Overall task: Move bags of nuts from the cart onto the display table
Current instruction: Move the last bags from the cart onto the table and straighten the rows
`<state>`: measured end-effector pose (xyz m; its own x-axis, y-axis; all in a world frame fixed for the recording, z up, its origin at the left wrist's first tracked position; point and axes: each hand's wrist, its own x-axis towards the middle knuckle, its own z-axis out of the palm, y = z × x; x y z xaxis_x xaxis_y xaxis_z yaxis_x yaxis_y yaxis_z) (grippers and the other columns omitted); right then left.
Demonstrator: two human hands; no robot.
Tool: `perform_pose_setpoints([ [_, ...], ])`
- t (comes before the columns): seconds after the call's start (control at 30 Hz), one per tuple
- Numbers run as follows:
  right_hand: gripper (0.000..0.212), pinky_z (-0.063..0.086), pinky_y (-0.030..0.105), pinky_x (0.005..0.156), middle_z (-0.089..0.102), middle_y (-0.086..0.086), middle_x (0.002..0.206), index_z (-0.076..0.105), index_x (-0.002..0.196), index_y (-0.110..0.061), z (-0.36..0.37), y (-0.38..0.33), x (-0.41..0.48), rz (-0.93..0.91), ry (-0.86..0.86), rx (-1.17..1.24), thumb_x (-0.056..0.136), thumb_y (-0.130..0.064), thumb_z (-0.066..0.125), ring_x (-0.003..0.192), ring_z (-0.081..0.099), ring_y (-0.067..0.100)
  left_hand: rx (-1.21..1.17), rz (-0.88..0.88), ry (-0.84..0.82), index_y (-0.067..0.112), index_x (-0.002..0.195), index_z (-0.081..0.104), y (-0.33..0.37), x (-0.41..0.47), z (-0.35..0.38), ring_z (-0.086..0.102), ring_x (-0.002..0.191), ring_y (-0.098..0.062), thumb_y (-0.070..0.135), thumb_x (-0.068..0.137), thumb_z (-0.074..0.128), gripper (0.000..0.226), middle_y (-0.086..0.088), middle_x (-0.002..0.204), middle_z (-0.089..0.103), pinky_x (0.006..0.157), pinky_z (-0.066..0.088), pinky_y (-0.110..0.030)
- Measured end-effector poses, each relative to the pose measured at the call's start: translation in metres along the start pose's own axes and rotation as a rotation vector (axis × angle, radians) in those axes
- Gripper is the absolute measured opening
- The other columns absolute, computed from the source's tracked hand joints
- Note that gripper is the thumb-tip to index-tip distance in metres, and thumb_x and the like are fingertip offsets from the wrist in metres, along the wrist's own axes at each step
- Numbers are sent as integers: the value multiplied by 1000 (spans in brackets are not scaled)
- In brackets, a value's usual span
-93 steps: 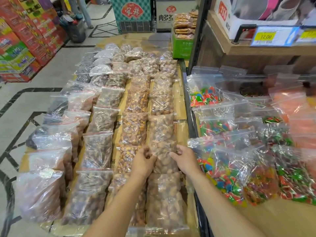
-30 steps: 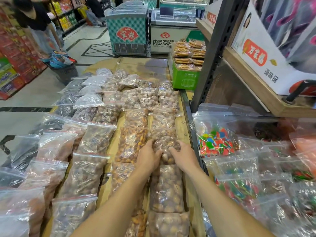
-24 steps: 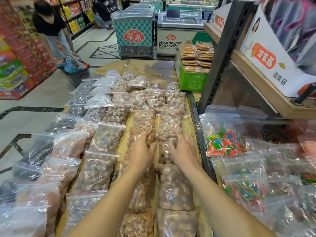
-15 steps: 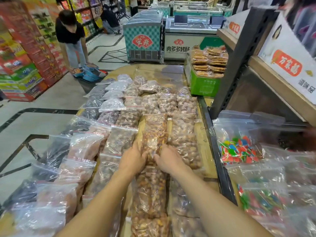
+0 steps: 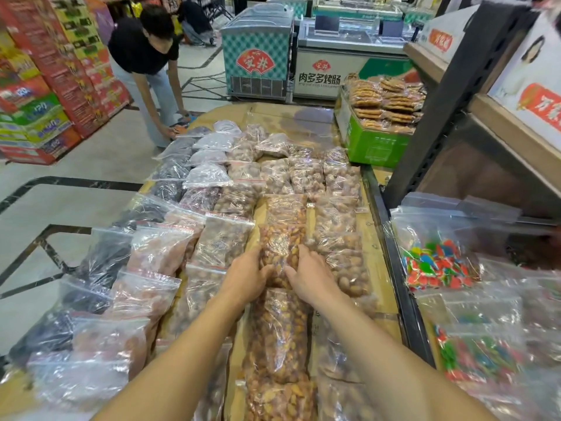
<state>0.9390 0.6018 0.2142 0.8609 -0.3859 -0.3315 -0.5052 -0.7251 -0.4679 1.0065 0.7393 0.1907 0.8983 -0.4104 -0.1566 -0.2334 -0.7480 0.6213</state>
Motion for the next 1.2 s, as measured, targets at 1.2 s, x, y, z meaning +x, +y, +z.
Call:
perform_pose_setpoints([
  [1.2, 88, 22, 45, 129, 17, 3, 177, 4, 171, -22, 35, 18, -108, 42, -9, 218, 106, -35, 62, 163, 18, 24, 79, -66, -51, 13, 135, 52, -10, -104, 6, 67, 116, -34, 27, 97, 73, 46, -10, 123, 71, 95, 55, -45],
])
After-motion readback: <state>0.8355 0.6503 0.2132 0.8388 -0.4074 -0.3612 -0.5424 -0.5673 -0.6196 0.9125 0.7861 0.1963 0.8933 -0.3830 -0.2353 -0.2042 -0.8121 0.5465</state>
